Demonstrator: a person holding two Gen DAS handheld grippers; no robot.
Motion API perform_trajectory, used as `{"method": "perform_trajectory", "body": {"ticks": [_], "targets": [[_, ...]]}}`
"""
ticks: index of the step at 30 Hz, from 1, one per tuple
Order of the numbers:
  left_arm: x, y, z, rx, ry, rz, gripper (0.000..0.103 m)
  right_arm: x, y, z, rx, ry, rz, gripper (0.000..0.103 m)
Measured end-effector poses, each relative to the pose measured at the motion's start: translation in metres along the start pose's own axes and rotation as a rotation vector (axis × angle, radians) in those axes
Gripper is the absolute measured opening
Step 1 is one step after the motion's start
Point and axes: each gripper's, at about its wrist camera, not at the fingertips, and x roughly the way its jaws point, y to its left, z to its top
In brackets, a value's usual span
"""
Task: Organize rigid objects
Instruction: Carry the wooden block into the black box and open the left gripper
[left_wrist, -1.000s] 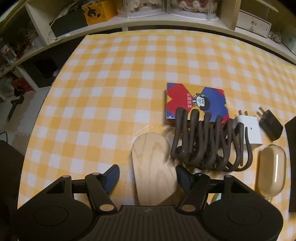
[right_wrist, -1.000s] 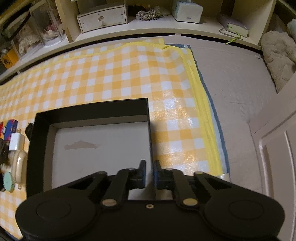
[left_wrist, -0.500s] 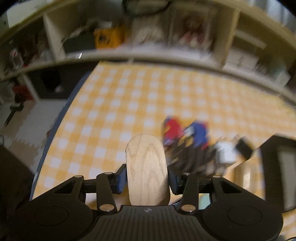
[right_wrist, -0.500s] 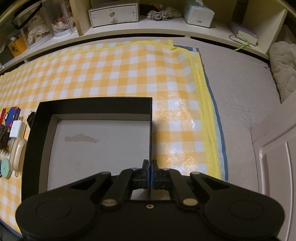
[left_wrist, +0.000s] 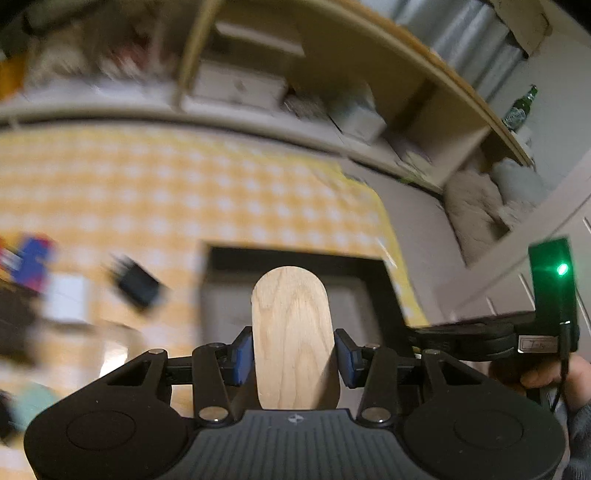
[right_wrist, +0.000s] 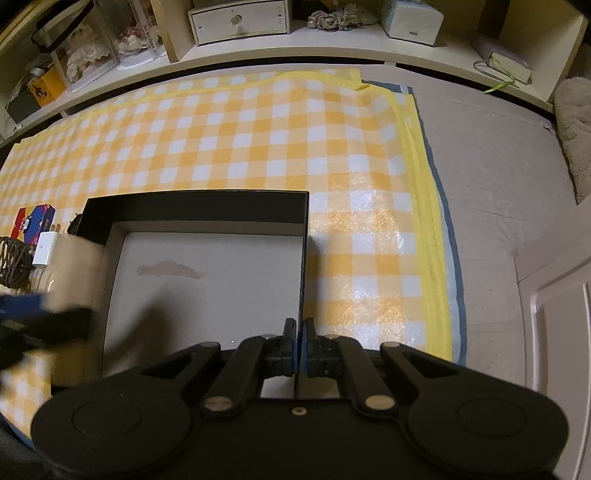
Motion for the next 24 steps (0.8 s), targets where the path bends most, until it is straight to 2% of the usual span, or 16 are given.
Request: {"method": "perform_trajectory", "body": {"ticks": [3,9,13,19,22,24], "targets": [[0.032,-0.010,-0.013,-0.068,-0.004,-0.013,0.047,0.001,-0.004,0.001,0.025,0.006,0.034,0.004],[0.072,-0.022,-0.032,-0.151,0.063,-0.058,0.047,0.005,-0.009,0.003,0.051,0.012,0.088,0.005],[0.083,-0.033,-0.040,-0.134,0.062,-0.040,0.047,0.009,-0.010,0.006,0.066,0.016,0.117,0.006],[0.095,-0.032,-0.045,-0.135,0.106,-0.061,0.048,0.012,-0.010,0.009,0.087,0.019,0.130,0.006],[0.095,-0.027,-0.045,-0.143,0.118,-0.057,0.060,0.011,-0.011,0.006,0.100,0.015,0.132,0.006],[0.090,-0.025,-0.045,-0.141,0.119,-0.061,0.073,0.011,-0.010,0.006,0.109,0.011,0.128,0.006]]}}
